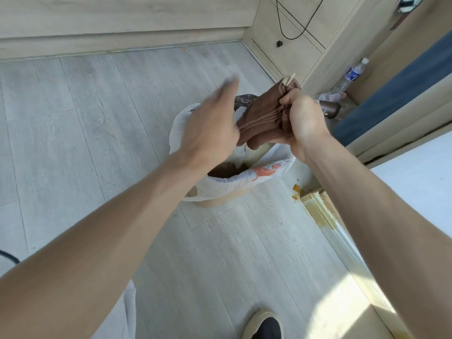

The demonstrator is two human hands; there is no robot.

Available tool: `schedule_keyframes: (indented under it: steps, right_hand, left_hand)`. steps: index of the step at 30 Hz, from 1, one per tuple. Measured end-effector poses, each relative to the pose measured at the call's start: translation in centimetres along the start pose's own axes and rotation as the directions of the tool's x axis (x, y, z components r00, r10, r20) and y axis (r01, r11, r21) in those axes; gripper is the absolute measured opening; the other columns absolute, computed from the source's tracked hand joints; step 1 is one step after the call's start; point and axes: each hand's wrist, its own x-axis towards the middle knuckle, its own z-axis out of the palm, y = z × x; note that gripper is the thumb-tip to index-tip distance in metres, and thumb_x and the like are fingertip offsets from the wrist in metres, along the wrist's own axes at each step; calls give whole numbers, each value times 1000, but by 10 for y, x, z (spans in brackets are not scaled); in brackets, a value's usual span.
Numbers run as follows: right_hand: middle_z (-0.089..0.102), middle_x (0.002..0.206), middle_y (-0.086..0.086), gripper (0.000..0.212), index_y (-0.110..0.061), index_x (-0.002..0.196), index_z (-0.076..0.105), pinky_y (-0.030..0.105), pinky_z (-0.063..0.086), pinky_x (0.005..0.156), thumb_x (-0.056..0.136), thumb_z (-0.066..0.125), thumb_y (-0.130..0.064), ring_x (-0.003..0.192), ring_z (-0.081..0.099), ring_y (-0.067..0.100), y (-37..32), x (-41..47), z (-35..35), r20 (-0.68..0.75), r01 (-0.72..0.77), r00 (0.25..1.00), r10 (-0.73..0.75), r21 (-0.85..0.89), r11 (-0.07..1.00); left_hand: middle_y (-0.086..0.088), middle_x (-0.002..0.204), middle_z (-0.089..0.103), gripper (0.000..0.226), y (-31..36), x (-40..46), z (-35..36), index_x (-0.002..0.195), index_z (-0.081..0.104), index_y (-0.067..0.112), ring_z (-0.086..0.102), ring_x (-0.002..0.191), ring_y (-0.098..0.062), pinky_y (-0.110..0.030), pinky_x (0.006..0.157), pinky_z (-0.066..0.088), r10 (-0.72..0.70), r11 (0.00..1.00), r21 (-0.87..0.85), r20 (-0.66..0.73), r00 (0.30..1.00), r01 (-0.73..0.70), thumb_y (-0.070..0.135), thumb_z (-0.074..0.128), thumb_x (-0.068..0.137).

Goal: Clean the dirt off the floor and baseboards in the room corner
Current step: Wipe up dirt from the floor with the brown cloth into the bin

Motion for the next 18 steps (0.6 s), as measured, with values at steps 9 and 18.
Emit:
schedule_keyframes:
  steps: [9,18]
  right_hand:
    - [66,60,5,15,-9,79,62,69,57,80,86,50,-15,65,73,35,3,1,-5,58,35,998,-33,-33,999]
    - [70,66,10,23,-7,84,70,67,59,78,84,49,-16,62,71,35,-5,2,-15,167,2,986,20,-128,992]
  left_hand:
    - [0,157,46,74,5,5,-13,159,32,19,50,139,-22,-34,109,45,79,989,-113,-126,989,-94,-2,44,89]
    - [5,150,50,70,6,3,-3,156,35,24,50,135,-13,-36,111,43,49,962,-274,115,992,-15,31,65,93]
